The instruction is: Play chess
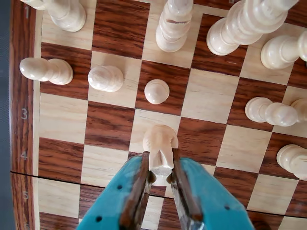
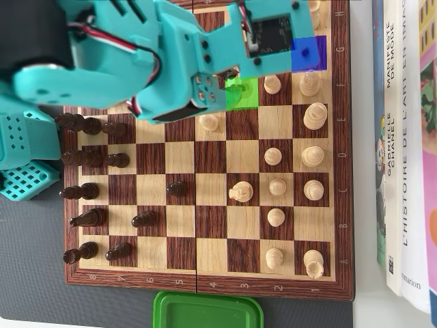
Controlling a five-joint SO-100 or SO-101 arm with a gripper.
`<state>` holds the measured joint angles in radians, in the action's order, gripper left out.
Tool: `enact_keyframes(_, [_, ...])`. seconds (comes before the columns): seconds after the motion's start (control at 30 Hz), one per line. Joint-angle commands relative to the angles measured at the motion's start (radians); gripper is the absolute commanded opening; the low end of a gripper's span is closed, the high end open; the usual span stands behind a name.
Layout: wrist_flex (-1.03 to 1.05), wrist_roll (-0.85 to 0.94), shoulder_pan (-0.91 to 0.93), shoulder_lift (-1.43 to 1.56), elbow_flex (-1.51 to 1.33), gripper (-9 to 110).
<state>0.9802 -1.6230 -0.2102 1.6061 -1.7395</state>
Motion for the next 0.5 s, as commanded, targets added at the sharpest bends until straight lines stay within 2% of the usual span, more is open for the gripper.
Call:
enact_keyframes(0.0, [-0.011, 0.002, 0.008, 0.003, 0.009, 6])
enact_keyframes(0.47, [-0.011, 0.002, -0.002, -0.049, 0.003, 6])
